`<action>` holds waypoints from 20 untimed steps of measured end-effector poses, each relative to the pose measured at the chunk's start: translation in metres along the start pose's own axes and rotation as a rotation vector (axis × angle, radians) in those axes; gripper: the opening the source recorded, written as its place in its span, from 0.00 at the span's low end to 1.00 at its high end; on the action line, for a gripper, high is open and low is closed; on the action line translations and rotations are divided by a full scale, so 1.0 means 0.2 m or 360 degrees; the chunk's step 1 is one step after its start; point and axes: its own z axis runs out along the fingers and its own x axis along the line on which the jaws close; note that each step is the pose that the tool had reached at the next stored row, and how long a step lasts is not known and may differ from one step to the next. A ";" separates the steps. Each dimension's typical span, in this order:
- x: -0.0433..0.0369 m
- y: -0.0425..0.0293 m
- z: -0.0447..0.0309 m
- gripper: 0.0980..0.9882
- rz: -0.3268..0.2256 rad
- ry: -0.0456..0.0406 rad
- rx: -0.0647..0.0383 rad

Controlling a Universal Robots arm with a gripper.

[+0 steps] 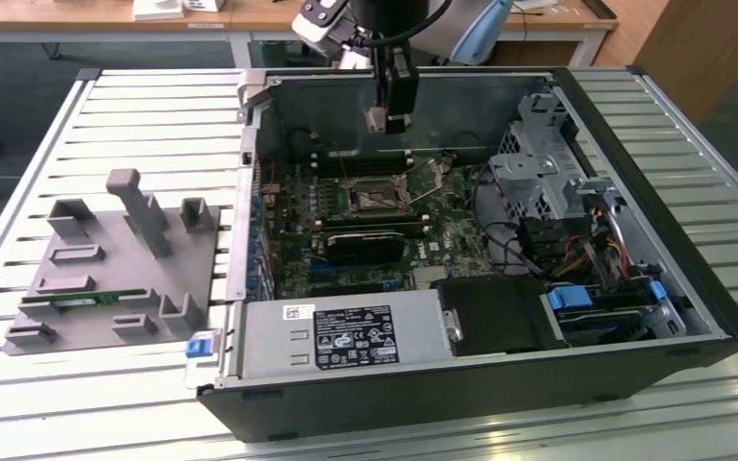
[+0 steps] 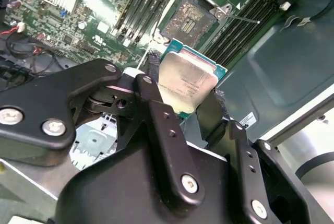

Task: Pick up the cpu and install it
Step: 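Place the cpu into insertion slot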

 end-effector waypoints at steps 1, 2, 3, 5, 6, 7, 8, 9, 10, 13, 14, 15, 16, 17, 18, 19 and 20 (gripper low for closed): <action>0.004 -0.001 0.008 0.49 0.0001 0.0000 0.0002; 0.009 -0.001 0.018 0.49 0.0002 -0.0001 0.0003; 0.013 -0.002 0.027 0.49 0.0003 -0.0001 0.0003; 0.025 -0.003 0.045 0.49 0.0007 -0.0001 0.0003; 0.028 -0.004 0.054 0.49 0.0009 -0.0001 0.0003; 0.028 -0.005 0.063 0.49 0.0009 -0.0001 0.0003; 0.028 -0.005 0.073 0.49 0.0009 -0.0001 0.0004; 0.028 -0.006 0.082 0.49 0.0009 -0.0001 0.0004; 0.028 -0.007 0.091 0.49 0.0009 -0.0001 0.0004; 0.031 -0.009 0.118 0.49 0.0009 -0.0001 0.0005; 0.031 -0.010 0.122 0.49 0.0009 -0.0001 0.0005; 0.031 -0.010 0.125 0.49 0.0009 -0.0001 0.0005; 0.031 -0.011 0.129 0.49 0.0009 -0.0001 0.0005; 0.032 -0.011 0.132 0.49 0.0009 -0.0003 0.0005; 0.037 -0.011 0.137 0.49 0.0009 -0.0005 0.0006; 0.045 -0.012 0.144 0.49 0.0009 -0.0006 0.0006; 0.052 -0.012 0.153 0.49 0.0009 -0.0006 0.0005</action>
